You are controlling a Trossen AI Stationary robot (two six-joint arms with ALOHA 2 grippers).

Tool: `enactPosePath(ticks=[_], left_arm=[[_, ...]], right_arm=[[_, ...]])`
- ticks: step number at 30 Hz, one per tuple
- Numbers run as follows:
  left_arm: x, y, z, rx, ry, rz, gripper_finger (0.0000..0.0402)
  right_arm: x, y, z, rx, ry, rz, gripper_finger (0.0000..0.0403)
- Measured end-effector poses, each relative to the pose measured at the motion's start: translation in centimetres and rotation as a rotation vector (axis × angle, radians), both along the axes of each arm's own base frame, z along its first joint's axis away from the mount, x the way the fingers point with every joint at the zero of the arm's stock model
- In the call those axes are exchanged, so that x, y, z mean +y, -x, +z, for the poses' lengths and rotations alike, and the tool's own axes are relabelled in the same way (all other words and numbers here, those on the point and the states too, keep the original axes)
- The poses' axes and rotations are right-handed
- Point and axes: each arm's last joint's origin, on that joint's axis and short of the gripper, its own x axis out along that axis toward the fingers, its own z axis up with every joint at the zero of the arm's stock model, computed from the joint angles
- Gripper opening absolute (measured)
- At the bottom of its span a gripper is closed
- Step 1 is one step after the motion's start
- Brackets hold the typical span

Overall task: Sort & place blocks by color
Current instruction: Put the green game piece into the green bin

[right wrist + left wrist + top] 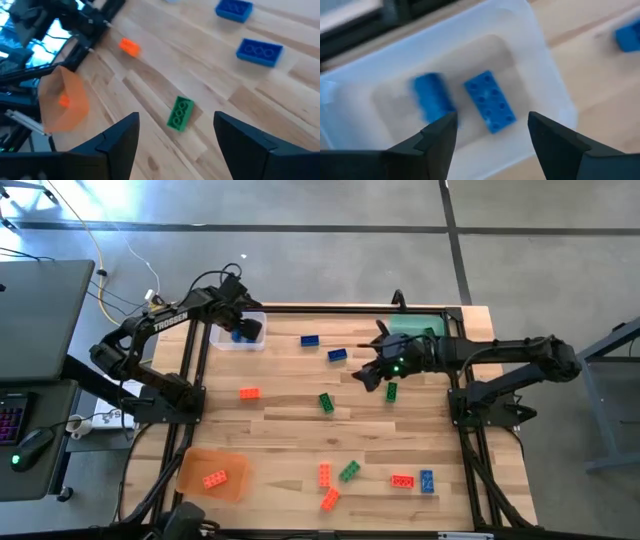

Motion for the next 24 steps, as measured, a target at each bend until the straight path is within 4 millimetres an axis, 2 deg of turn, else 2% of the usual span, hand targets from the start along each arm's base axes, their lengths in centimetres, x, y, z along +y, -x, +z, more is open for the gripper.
enactPosePath(ticks=[4,8,16,24], left_arm=[[-0.6,-0.2,0.6,-0.11,0.047,-0.048,0.0229],[-2.2,-1.0,1.9,-0.193,0.057,-0.073,0.0228],[-7.4,-2.8,5.6,-0.345,0.03,-0.075,0.0228],[-12.4,-3.3,8.3,-0.492,0.037,-0.118,0.0228]], right_arm=[[0.8,-0.4,0.5,-0.056,0.083,0.098,0.0257],[1.8,-0.5,0.6,-0.058,0.174,0.247,0.026],[4.4,-1.0,0.0,-0.06,0.267,0.527,0.026],[8.0,-2.5,-2.1,-0.051,0.383,0.816,0.026]])
